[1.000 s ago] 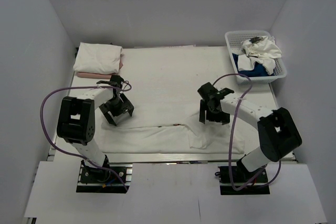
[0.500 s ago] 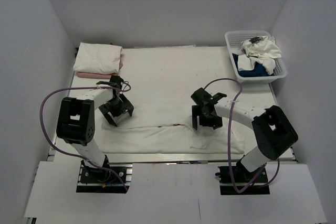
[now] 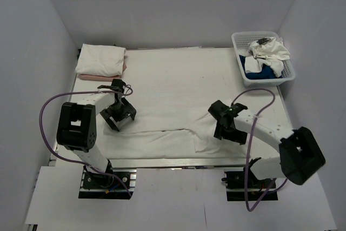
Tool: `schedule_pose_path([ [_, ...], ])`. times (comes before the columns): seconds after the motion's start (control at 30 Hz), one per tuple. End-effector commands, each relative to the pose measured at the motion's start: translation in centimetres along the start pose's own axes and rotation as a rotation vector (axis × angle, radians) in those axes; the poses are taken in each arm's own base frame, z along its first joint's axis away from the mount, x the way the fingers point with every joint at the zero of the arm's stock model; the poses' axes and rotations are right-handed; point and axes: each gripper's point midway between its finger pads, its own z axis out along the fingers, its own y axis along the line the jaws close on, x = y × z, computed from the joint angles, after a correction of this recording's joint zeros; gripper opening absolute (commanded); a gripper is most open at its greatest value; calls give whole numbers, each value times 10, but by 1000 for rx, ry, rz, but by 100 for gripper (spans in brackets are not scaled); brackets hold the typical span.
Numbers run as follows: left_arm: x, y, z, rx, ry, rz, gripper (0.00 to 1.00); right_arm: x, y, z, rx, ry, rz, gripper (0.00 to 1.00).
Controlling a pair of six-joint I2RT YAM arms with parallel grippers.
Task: Fold and stack the t-shirts
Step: Fold the other side of the tshirt into a rectangle, then rotate the tshirt 90 degrees
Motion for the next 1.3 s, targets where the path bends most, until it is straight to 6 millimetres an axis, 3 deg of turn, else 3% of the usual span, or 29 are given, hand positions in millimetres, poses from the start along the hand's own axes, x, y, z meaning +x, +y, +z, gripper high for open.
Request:
schedule_pose_path([
  [0.0, 1, 51, 20, -225, -16, 0, 100, 19, -55, -5, 174, 9, 93, 90],
  [0.13, -3, 55, 20, -235, -21, -28, 100, 30, -62, -26, 119, 56, 227, 90],
  [0.3, -4, 58, 13, -232, -26, -47, 100, 17, -50, -46, -4, 21, 250, 90],
  [0.4, -9, 54, 4, -216, -40, -52, 100, 5, -24, -63, -168, 2, 134, 90],
  [0.43, -13, 50, 2, -206, -50, -63, 100, -2, -3, -70, -287, -16, 104, 90],
  [0.5, -16, 48, -3, -195, -60, -67, 100, -20, 18, -82, -425, -101, 29, 90],
  [0.53, -18, 46, -7, -187, -67, -69, 100, -19, 28, -89, -493, -103, -35, 90],
  [0.57, -22, 43, -10, -177, -76, -72, 100, -34, 41, -97, -559, -166, -26, 90],
  [0.63, -32, 36, -23, -144, -106, -55, 100, -36, 48, -97, -574, -166, -57, 90],
  [0.77, -56, 19, -63, -89, -196, -22, 100, -34, 66, -73, -508, -70, -122, 90],
  [0.87, -60, -4, -86, 58, -203, 62, 100, -28, 72, -58, -484, -15, -112, 90],
  [0.97, -35, -24, -93, 243, -129, 166, 100, -17, 71, -41, -431, 46, -97, 90],
  [1.0, -19, -19, -82, 244, -88, 190, 100, -11, 69, -33, -410, 69, -96, 90],
  [1.13, 13, 0, -54, 218, 5, 185, 100, 3, 72, -17, -413, 125, -91, 90],
  [1.27, 39, 3, -27, 216, 105, 191, 100, 4, 72, 2, -361, 169, -109, 90],
])
